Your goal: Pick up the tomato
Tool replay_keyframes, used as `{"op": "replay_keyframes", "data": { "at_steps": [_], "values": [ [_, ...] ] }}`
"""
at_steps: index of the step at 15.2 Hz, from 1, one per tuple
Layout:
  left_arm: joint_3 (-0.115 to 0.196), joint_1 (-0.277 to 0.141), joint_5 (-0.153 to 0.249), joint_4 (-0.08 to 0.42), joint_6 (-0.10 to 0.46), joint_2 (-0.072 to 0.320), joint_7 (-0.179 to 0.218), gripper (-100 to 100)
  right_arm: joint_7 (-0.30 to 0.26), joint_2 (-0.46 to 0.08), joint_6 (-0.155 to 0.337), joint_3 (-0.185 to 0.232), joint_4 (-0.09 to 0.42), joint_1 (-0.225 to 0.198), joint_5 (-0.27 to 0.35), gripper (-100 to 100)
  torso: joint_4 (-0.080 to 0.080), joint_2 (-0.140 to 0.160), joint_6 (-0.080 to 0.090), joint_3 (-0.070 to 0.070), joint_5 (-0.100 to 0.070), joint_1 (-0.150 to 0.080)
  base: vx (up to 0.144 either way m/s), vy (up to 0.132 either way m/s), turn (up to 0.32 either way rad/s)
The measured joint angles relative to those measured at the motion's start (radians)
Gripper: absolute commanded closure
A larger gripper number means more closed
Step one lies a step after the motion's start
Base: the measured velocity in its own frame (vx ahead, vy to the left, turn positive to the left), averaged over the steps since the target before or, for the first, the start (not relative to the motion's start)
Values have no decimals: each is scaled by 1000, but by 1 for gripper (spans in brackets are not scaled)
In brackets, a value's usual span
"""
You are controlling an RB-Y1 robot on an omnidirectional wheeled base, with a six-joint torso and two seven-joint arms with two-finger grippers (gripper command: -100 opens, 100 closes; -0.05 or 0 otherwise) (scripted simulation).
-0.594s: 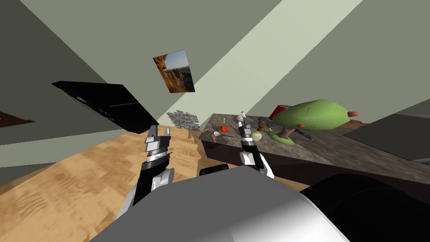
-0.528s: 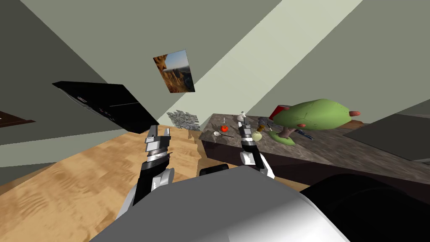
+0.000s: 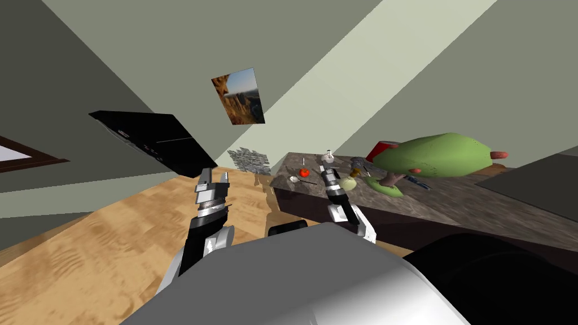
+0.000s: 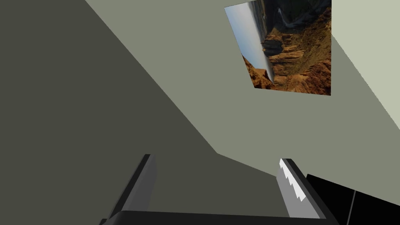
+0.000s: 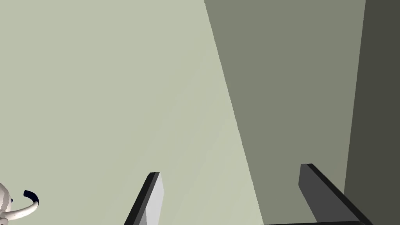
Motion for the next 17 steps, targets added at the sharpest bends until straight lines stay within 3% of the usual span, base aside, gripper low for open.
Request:
{"op": "replay_keyframes", "data": {
  "at_steps": [11, 17],
  "values": [
    [0, 0, 0, 0, 0, 0, 0, 0, 164, -208, 87, -59, 154, -6, 171, -100, 0, -2, 0, -1, 1, 4, 15, 88, 92],
    [0, 0, 0, 0, 0, 0, 0, 0, 264, -293, 129, -90, 244, -7, 269, -100, -1, -3, 0, -2, 1, 3, 31, 89, 99]
  ]
}}
